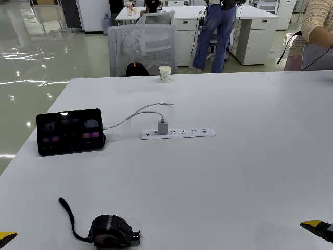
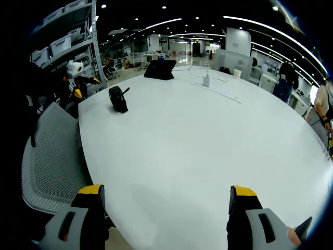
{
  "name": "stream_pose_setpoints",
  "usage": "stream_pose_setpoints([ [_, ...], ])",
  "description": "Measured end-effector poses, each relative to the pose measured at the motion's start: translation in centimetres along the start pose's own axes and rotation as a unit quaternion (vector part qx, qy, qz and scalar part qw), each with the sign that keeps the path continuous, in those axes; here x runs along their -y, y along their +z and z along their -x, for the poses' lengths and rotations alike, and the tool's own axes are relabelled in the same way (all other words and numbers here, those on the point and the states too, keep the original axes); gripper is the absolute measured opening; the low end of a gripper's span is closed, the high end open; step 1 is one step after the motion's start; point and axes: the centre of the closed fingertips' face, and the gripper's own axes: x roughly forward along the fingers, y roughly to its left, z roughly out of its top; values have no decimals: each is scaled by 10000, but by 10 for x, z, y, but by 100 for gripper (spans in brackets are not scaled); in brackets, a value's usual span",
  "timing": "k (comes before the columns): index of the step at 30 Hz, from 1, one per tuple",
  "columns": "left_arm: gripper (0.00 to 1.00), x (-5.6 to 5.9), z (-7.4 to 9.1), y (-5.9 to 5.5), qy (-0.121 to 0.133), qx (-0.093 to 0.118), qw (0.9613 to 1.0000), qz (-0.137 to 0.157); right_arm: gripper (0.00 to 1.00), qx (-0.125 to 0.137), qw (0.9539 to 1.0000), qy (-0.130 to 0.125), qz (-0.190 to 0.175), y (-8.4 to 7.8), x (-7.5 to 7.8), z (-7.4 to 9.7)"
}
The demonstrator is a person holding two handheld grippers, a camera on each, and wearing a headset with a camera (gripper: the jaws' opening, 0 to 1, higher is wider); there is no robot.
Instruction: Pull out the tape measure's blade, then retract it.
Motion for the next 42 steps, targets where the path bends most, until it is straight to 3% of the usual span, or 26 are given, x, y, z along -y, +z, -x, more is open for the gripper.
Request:
stream_pose_setpoints([
  [19, 99, 0, 0, 3, -94, -6, 9999, -130, 99, -52, 9999, -24, 115, 0, 2, 1],
  [26, 99, -1, -4, 9, -256, -58, 9991, -345, 99, 74, 9992, -4, 392, 13, 1, -5],
  [29, 99, 1, -6, 13, -344, -76, 9984, -446, 99, 128, 9986, 117, 506, 18, -3, -8],
  [38, 99, 10, -18, 23, -701, -281, 9926, -955, 99, 256, 9941, 416, 972, 30, -10, -19],
  [42, 99, 15, -23, 30, -845, -307, 9896, -1127, 99, 273, 9938, 504, 957, 36, -12, -23],
])
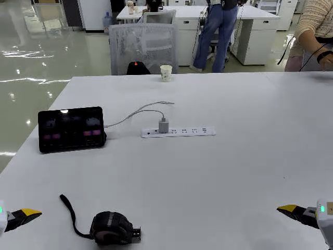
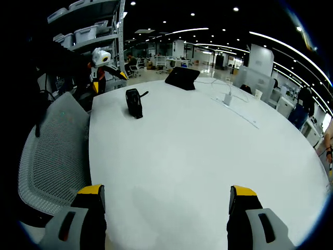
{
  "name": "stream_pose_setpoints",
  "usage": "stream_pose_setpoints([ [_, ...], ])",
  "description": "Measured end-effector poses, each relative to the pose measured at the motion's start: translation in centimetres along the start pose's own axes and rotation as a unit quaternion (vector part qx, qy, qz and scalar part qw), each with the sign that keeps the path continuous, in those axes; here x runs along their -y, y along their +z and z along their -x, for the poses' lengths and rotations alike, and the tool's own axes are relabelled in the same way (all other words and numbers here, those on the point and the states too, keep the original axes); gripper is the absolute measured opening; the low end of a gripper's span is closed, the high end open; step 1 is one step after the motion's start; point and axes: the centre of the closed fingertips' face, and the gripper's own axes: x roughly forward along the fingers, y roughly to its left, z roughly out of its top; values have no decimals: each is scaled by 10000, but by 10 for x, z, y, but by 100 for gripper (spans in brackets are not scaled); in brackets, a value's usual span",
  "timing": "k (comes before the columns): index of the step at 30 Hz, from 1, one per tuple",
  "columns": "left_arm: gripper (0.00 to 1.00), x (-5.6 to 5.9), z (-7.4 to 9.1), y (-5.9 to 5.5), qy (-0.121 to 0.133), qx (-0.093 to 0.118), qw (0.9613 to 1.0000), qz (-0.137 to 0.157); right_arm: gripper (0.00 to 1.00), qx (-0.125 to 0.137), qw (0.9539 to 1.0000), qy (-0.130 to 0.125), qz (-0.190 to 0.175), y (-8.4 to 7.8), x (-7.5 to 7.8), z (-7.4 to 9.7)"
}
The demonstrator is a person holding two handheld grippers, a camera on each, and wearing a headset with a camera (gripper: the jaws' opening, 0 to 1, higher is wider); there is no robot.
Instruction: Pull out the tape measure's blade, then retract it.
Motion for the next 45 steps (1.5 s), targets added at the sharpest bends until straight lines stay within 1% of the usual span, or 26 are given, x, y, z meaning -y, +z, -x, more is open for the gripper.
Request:
stream_pose_setpoints([
  [6, 99, -1, -11, 11, -196, -57, 9996, -201, 99, 3, 10000, 90, 19, 7, 2, -6],
  [10, 99, 1, -19, 21, -373, -93, 9988, -317, 99, 20, 9999, 129, 5, 12, 2, -11],
  [13, 99, 1, -26, 26, -490, -194, 9971, -550, 99, 35, 9997, 220, 74, 20, -1, -18],
  [18, 99, 1, -35, 37, -612, -208, 9950, -764, 99, 68, 9993, 310, 192, 33, -2, -26],
  [23, 98, 2, -43, 44, -701, -250, 9927, -944, 99, 124, 9989, 368, 259, 45, -2, -34],
  [26, 96, 3, -49, 48, -724, -306, 9904, -1137, 99, 132, 9983, 436, 358, 52, -3, -41],
  [27, 97, 5, -51, 49, -755, -326, 9899, -1155, 99, 138, 9982, 447, 377, 54, -4, -43],
  [28, 98, 8, -54, 49, -840, -353, 9887, -1194, 99, 154, 9979, 470, 408, 58, -5, -47],
  [29, 99, 7, -57, 47, -845, -398, 9875, -1267, 99, 155, 9978, 484, 429, 60, -5, -50],
  [30, 98, 5, -59, 44, -841, -496, 9852, -1406, 99, 157, 9976, 497, 451, 62, -5, -52],
  [31, 97, 7, -62, 43, -897, -567, 9836, -1461, 99, 185, 9972, 528, 493, 65, -6, -55],
  [32, 97, 10, -64, 44, -942, -556, 9836, -1435, 99, 194, 9971, 538, 504, 68, -7, -57],
  [34, 97, 10, -68, 44, -987, -604, 9827, -1448, 99, 219, 9966, 579, 552, 72, -8, -62],
  [39, 94, 8, -77, 43, -1039, -716, 9793, -1585, 99, 216, 9952, 677, 671, 79, -10, -72],
  [41, 90, 5, -81, 42, -1005, -775, 9774, -1691, 99, 223, 9946, 717, 720, 81, -12, -77],
  [42, 86, 2, -83, 42, -973, -818, 9764, -1746, 99, 226, 9944, 730, 733, 83, -13, -80],
  [44, 83, 0, -87, 41, -981, -863, 9763, -1724, 99, 238, 9941, 758, 740, 85, -14, -85],
  [45, 81, 0, -87, 42, -990, -875, 9763, -1715, 99, 246, 9941, 765, 734, 87, -14, -87],
])
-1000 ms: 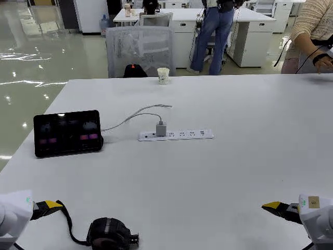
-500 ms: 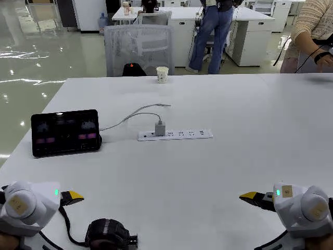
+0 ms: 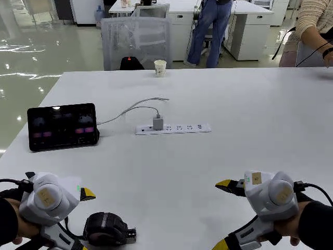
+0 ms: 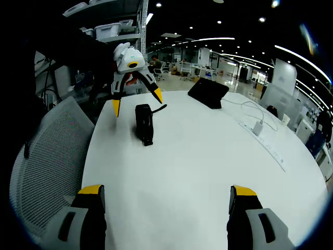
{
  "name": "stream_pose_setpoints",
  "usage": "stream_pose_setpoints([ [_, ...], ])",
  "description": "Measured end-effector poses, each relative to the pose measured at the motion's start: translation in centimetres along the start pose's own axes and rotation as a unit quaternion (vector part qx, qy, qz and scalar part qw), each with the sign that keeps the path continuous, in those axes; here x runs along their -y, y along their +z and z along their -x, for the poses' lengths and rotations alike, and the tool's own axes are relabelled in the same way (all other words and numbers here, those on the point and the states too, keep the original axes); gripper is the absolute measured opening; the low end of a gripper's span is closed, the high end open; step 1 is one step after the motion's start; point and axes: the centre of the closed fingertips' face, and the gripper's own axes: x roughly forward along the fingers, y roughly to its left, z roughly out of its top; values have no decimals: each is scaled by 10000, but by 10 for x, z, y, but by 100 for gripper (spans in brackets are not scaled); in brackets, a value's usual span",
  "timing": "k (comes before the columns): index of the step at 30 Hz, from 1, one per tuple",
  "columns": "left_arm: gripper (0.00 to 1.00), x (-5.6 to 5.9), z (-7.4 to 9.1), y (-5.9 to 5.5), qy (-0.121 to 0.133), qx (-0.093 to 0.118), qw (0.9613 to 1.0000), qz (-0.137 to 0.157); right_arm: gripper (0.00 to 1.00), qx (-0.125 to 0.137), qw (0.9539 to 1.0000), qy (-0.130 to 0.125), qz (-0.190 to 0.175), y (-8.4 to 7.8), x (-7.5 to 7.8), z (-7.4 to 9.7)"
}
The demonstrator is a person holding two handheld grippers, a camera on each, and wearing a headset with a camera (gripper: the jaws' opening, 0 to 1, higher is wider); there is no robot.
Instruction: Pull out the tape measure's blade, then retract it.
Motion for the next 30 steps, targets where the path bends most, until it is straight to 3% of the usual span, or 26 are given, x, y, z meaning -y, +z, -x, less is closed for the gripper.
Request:
stream_pose_setpoints([
  [5, 75, 2, -6, 4, -97, -53, 9999, 40, 99, 111, 9999, 59, 22, 8, 0, -12],
  [15, 60, 6, -24, 4, -310, -232, 9990, 202, 99, 79, 9997, 248, -2, 14, -4, -41],
  [23, 53, 2, -29, 4, -225, -230, 9995, 30, 99, 45, 9991, 421, 16, 19, -12, -57],
  [30, 36, -2, -31, 6, -154, -209, 9995, -166, 99, 63, 9987, 500, 39, 26, -14, -69],
])
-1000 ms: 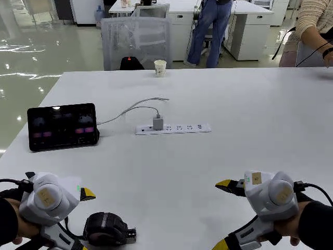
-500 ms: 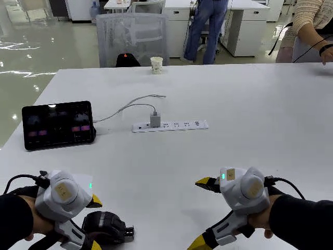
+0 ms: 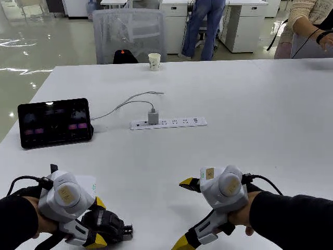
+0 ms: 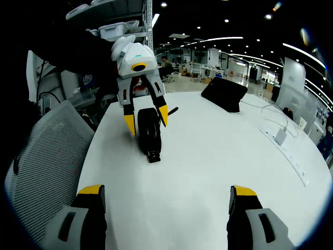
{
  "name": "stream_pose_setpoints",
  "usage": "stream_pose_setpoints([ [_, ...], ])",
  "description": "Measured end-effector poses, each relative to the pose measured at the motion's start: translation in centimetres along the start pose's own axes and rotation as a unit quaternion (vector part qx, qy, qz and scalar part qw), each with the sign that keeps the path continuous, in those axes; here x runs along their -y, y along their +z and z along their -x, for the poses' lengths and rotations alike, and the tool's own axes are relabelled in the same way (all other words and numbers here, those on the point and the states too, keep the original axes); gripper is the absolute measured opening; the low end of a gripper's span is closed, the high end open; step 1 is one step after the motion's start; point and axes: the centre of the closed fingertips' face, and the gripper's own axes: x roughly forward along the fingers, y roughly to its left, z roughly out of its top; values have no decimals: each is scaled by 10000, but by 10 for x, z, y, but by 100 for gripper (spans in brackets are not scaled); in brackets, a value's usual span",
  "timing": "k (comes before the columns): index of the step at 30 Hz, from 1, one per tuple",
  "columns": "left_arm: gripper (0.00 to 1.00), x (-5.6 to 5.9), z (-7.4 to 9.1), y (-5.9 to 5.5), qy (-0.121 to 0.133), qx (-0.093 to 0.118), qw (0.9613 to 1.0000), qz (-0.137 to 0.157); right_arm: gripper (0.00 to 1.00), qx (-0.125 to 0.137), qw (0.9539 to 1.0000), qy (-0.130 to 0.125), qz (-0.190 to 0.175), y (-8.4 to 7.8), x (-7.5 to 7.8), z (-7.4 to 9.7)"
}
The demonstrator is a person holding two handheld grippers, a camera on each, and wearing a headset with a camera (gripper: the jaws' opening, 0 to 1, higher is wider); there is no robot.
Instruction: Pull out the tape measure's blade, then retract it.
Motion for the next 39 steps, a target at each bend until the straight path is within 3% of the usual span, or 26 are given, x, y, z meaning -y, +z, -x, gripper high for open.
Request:
stream_pose_setpoints([
  [8, 31, -1, 0, 0, 67, 16, 10000, 1, 98, 28, 10000, 82, 5, 9, 0, -13],
  [10, 31, -1, 0, 0, 91, 11, 10000, 35, 85, 30, 9999, 103, 73, 10, 0, -16],
  [13, 31, -2, -1, -1, 132, 6, 9999, 66, 87, 21, 9999, 124, 42, 11, 0, -26],
  [23, 31, -2, -1, 0, 121, 80, 9998, 146, 77, -30, 9994, 310, 132, 16, -7, -51],
  [39, 31, -1, -2, 0, 85, 153, 9996, 204, 51, -159, 9987, 440, 206, 17, -22, -90],
])
